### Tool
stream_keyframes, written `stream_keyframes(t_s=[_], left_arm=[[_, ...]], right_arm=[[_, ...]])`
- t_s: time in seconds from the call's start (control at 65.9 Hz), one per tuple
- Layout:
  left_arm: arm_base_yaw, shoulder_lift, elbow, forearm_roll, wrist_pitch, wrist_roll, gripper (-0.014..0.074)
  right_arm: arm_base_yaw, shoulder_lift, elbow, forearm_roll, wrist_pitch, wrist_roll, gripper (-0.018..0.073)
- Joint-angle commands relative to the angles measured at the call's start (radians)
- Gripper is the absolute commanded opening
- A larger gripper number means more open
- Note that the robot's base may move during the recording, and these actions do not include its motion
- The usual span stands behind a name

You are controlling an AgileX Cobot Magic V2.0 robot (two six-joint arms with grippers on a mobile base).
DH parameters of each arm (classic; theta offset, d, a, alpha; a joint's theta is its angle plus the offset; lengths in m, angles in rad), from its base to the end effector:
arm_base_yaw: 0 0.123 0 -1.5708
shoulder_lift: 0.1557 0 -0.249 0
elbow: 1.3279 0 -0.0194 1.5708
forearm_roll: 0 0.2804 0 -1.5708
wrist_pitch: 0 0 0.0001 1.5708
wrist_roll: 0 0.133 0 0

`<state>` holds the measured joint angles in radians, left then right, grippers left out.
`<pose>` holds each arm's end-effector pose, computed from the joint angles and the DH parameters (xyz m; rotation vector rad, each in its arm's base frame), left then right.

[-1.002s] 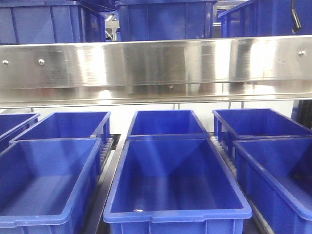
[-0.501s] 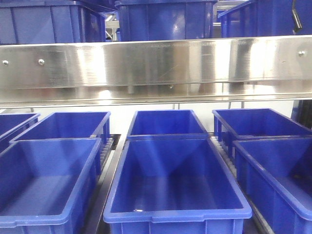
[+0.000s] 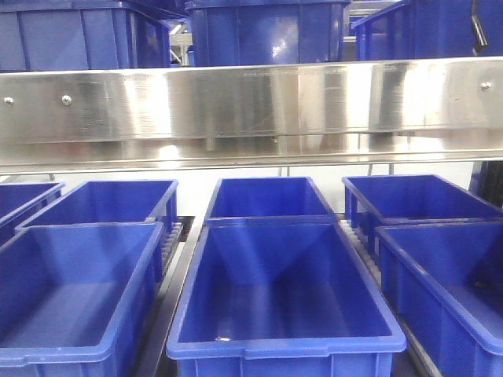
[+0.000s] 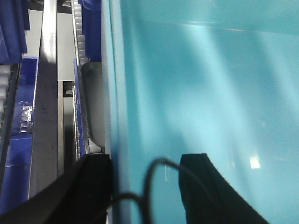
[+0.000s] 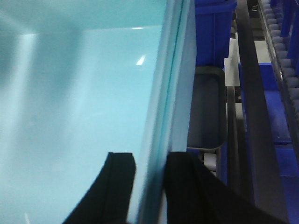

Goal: Move two blue bins to right shelf middle
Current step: 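Lift the bins and turn the base away from the rack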

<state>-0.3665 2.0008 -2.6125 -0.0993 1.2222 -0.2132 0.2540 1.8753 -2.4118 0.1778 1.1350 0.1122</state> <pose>0.4199 -0.1745 0.4597 0.1839 2.1166 -0.4657 0.4222 0.1316 0.4620 -0.1689 2.0914 0.4359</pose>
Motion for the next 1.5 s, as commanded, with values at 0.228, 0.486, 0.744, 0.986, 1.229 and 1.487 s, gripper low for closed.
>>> stream_keyframes(t_s=[0.228, 0.486, 0.744, 0.986, 1.229, 1.487], left_arm=[[-0.017, -0.038, -0.021, -0.116, -0.037, 0.026, -0.0111], [-0.017, -0.038, -0.021, -0.116, -0.039, 0.026, -0.0111], [-0.017, -0.038, -0.021, -0.116, -0.041, 0.026, -0.0111], [-0.017, -0.038, -0.021, -0.116, -0.041, 0.026, -0.0111], [-0.017, -0.038, -0.021, -0.116, -0.041, 0.026, -0.0111], [-0.017, -0.038, -0.021, -0.116, -0.041, 0.026, -0.0111]], right_arm=[[-0.001, -0.013, -0.018, 0.013, -0.134, 0.01, -0.0154], [-0.001, -0.013, -0.018, 0.013, -0.152, 0.01, -0.0154], [-0.001, -0.013, -0.018, 0.013, -0.167, 0.01, -0.0154], [-0.001, -0.013, -0.018, 0.013, -0.169, 0.01, -0.0154], [-0.001, -0.013, -0.018, 0.013, -0.171, 0.01, -0.0154], [-0.001, -0.013, -0.018, 0.013, -0.173, 0.01, -0.0154]])
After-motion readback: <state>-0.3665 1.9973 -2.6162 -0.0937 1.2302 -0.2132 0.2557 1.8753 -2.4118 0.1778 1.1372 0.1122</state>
